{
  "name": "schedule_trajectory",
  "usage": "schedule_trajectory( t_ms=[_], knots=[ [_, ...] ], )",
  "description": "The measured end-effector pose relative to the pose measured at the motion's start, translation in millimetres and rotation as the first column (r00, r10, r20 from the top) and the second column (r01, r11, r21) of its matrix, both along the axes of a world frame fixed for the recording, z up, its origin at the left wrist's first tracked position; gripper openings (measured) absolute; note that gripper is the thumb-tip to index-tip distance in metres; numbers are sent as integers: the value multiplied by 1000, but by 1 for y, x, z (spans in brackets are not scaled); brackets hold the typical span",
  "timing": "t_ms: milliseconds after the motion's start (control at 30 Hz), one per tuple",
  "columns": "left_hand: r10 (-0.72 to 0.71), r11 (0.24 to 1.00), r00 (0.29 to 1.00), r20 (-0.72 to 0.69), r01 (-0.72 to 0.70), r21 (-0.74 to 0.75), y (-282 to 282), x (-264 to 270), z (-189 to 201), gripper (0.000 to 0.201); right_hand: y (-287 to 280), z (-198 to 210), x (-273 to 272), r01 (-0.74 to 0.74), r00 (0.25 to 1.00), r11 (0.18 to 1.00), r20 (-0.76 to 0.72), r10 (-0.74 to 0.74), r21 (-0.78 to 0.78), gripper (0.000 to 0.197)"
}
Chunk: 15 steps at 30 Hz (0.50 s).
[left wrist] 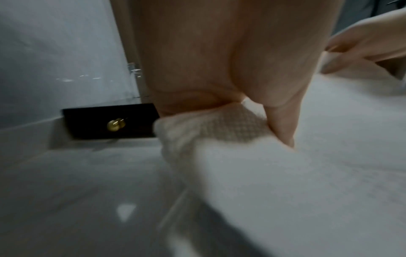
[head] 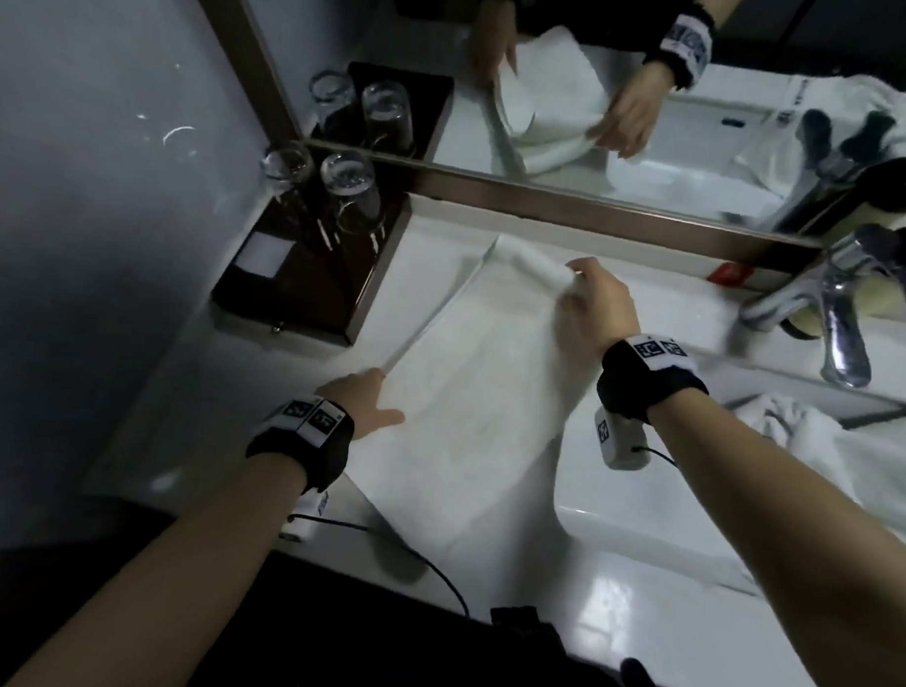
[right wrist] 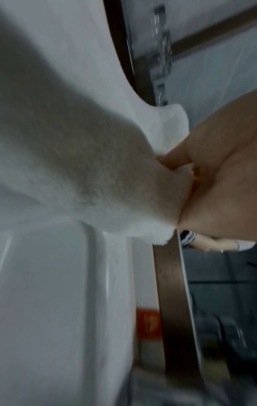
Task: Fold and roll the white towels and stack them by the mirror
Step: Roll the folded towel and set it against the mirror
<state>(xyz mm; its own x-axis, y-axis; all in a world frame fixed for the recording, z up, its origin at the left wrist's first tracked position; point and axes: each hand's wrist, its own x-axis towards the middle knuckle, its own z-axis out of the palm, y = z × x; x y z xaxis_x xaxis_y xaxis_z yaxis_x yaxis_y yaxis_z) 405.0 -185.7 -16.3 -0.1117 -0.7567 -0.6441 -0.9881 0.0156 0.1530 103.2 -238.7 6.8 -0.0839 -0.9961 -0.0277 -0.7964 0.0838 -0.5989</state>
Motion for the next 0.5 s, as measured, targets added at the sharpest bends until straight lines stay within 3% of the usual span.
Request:
schedule_trajectory(
  t_ms=[67,167,333,433,500],
  knots=[
    [98,995,994,-41,-98,18,18,8,-4,63,-17,4,26,-107,994,992,-31,105,-66,43],
    [187,982,982,-20,-187,0,39,18,-8,65,-25,3,60,-173,969,983,-191,158,-64,45],
    [396,906,918,-6,-391,-160,34,16,2,60,1,-17,71,-237,901,965,-347,260,108,36],
    [359,891,926,-116,-377,-252,9,-2,13,52,23,-42,66,-245,846,930,-408,343,274,48],
    [199,916,965,-171,-245,-318,-8,-20,17,49,30,-57,59,-268,813,897,-417,406,350,69]
  ],
)
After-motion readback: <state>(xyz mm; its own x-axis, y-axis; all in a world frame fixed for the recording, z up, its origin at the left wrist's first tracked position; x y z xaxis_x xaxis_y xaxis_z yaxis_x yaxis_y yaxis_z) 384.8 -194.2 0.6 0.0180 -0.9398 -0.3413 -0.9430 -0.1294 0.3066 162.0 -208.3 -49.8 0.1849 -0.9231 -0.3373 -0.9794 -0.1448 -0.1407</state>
